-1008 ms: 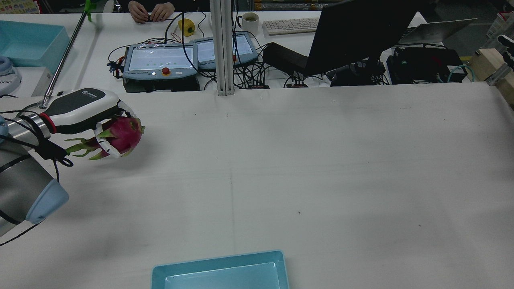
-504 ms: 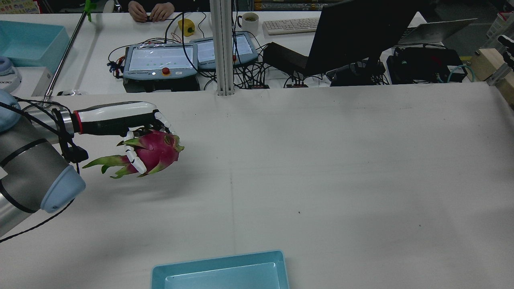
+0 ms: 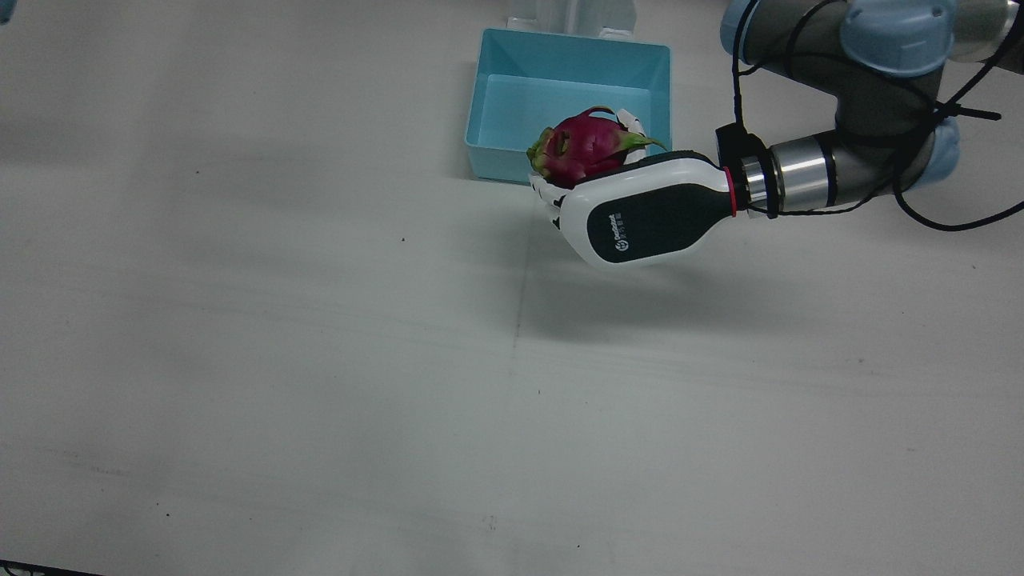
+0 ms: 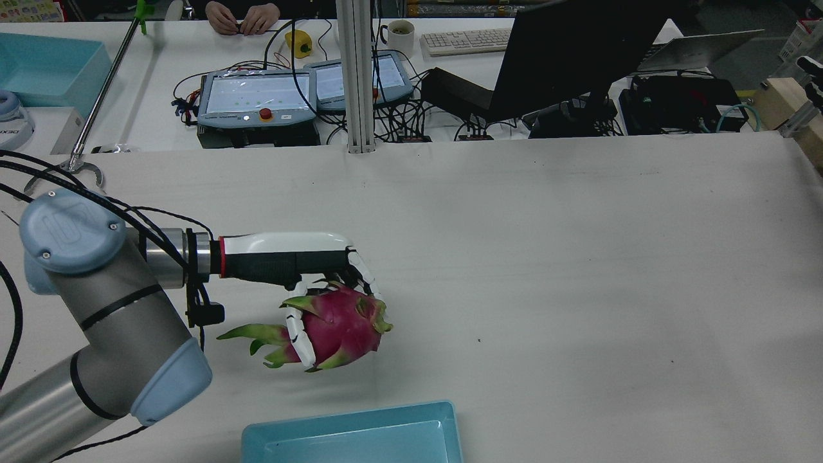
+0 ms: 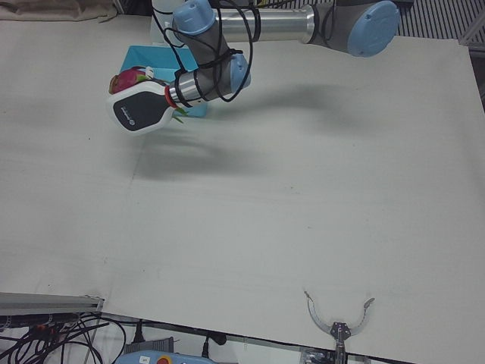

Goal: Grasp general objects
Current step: 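Lift the dragon fruit and carry it toward the blue tray, then lower the dragon fruit into the blue tray and open the left hand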

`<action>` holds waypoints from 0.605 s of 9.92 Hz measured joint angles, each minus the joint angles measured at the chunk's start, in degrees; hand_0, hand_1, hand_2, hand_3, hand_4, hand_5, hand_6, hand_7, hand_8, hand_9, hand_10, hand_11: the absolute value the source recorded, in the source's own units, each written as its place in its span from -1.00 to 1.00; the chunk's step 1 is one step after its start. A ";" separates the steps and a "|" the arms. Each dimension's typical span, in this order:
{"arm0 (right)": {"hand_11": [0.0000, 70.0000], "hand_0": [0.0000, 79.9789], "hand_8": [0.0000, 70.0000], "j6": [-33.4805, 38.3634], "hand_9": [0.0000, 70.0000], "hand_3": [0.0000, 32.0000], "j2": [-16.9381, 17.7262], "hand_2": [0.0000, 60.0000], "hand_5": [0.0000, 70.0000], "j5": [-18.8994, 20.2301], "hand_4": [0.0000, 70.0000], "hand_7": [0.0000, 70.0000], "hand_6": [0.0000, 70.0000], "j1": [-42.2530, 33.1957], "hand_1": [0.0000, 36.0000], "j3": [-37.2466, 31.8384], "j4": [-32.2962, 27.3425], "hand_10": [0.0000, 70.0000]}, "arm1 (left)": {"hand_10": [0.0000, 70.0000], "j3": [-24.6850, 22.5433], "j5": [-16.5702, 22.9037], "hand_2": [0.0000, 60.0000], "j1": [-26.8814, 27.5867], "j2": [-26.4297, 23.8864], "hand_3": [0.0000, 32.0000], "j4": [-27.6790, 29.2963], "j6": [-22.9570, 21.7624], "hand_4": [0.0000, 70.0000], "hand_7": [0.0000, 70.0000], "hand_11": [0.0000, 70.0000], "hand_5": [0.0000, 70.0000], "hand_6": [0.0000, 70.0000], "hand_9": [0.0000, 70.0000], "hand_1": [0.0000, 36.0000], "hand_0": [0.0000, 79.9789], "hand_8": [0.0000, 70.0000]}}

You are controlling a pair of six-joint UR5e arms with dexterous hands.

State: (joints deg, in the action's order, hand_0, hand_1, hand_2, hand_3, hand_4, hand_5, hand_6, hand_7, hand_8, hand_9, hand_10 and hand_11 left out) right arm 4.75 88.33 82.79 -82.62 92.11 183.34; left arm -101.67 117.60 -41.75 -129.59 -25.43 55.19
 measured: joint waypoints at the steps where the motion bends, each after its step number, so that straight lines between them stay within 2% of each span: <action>1: -1.00 -1.00 -1.00 0.00 -1.00 -1.00 0.00 -1.00 -1.00 0.02 -1.00 -1.00 -1.00 0.00 -1.00 0.00 0.00 -1.00 | 1.00 0.07 0.00 1.00 3.72 -1.94 -1.00 -1.17 -1.21 1.00 1.00 1.00 1.00 1.00 1.00 -0.66 0.19 1.00; 2: -1.00 -1.00 -1.00 0.00 -1.00 -1.00 0.00 -1.00 -1.00 0.03 -1.00 -1.00 -1.00 0.00 -1.00 0.00 0.00 -1.00 | 1.00 0.07 0.01 1.00 5.74 -3.65 -1.00 -2.51 -2.03 1.00 1.00 1.00 1.00 1.00 1.00 -0.69 0.18 1.00; 3: -1.00 -1.00 -1.00 0.00 -1.00 -1.00 0.00 -1.00 -1.00 0.02 -1.00 -1.00 -1.00 0.00 -1.00 0.00 0.00 -1.00 | 1.00 0.04 0.05 1.00 6.91 -5.04 -1.00 -3.87 -2.72 1.00 1.00 1.00 1.00 1.00 1.00 -0.81 0.18 1.00; 4: -1.00 -1.00 -1.00 0.00 -1.00 -1.00 0.00 -1.00 -1.00 0.01 -1.00 -1.00 -1.00 0.00 -1.00 0.00 0.00 -1.00 | 1.00 0.02 0.19 0.58 7.43 -5.80 -1.00 -4.66 -3.16 1.00 1.00 1.00 1.00 1.00 1.00 -0.94 0.17 1.00; 5: -1.00 -1.00 -1.00 0.00 -1.00 -1.00 0.00 -1.00 -1.00 0.00 -1.00 -1.00 -1.00 0.00 -1.00 0.00 0.00 -1.00 | 1.00 0.00 0.33 -0.16 7.74 -6.07 -1.00 -4.57 -3.67 1.00 1.00 1.00 0.99 1.00 1.00 -1.00 0.17 1.00; 6: -1.00 -1.00 -1.00 0.00 -1.00 -1.00 0.00 -1.00 -1.00 0.00 -1.00 -1.00 -1.00 0.00 -1.00 0.00 0.00 -1.00 | 0.48 -0.04 0.55 -0.66 8.26 -5.93 -1.00 -3.60 -4.29 1.00 1.00 1.00 0.31 0.96 0.77 -1.00 0.14 0.58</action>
State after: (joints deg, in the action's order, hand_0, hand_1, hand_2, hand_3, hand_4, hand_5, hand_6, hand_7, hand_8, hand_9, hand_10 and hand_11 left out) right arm 4.75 88.33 82.79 -82.62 92.11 183.34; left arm -101.72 118.15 -33.49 -135.52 -29.03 50.89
